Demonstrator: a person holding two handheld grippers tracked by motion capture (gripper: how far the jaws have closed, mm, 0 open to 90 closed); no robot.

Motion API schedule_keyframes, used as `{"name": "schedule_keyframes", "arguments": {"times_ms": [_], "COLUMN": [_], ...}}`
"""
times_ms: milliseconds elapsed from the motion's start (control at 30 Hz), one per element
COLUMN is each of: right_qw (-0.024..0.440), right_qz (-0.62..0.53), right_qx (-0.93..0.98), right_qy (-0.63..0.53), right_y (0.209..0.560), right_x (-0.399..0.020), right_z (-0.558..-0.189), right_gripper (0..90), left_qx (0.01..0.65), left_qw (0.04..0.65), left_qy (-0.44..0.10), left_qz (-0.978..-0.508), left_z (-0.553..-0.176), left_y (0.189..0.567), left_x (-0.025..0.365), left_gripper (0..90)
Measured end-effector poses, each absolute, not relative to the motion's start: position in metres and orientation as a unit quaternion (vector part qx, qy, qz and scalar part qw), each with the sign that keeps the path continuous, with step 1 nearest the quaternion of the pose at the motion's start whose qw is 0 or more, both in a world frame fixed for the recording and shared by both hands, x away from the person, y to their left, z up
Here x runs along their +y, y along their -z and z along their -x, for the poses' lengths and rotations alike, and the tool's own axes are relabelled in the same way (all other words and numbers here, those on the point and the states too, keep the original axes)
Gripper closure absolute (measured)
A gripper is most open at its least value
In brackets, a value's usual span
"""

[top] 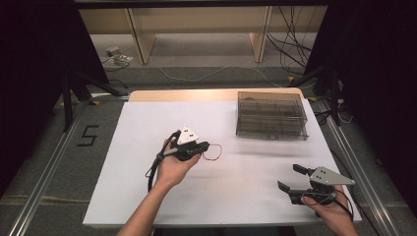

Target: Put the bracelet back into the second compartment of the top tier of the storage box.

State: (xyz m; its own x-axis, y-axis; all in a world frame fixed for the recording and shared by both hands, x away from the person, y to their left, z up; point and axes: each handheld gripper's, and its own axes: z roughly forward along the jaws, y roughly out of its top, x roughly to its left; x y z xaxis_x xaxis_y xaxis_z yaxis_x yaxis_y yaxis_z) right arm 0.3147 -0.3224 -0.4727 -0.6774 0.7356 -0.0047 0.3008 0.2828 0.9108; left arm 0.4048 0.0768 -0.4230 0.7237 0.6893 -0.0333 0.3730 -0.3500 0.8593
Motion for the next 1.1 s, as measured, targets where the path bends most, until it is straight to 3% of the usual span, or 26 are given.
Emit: {"name": "schedule_keyframes", "arguments": {"times_ms": [1100], "right_qw": [0.218], "right_qz": [-0.336], "right_qx": [0.77], "right_qy": [-0.497], "right_y": [0.473], "right_x": [-0.323], "right_z": [-0.315], "right_gripper": [16.2], "left_qx": [0.304], "left_qw": [0.474], "left_qy": [-0.162], "left_qz": [-0.811], "left_z": [-0.412], "left_y": [0.416], "left_x": [0.045], "left_gripper": [86.7]}}
